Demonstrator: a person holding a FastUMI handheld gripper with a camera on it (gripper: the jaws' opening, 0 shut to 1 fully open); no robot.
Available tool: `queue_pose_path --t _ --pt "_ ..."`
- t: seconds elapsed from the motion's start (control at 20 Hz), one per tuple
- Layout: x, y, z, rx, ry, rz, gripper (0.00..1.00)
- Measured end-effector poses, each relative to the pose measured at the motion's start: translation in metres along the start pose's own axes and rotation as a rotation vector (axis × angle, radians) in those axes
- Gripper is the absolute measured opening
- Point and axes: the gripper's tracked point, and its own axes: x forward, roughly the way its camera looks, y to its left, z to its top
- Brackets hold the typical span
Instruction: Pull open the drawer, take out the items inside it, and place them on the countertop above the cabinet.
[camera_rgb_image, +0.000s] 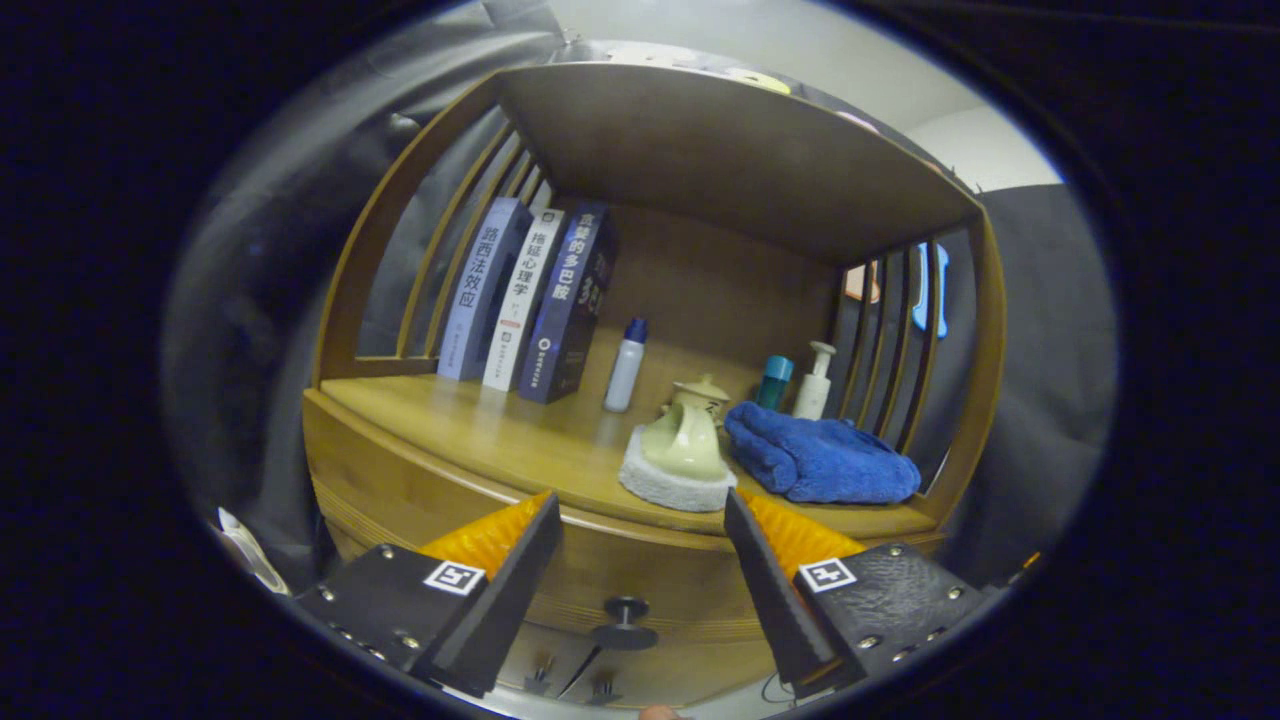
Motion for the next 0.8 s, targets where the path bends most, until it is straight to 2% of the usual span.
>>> queue_pose_path --t 0.3,0.8 --pt "-0.049 -0.072 0.026 0.048 -0.039 0.007 0.98" --pt "-0.132 -0.247 0.099 0.175 -0.182 -0.045 0.98"
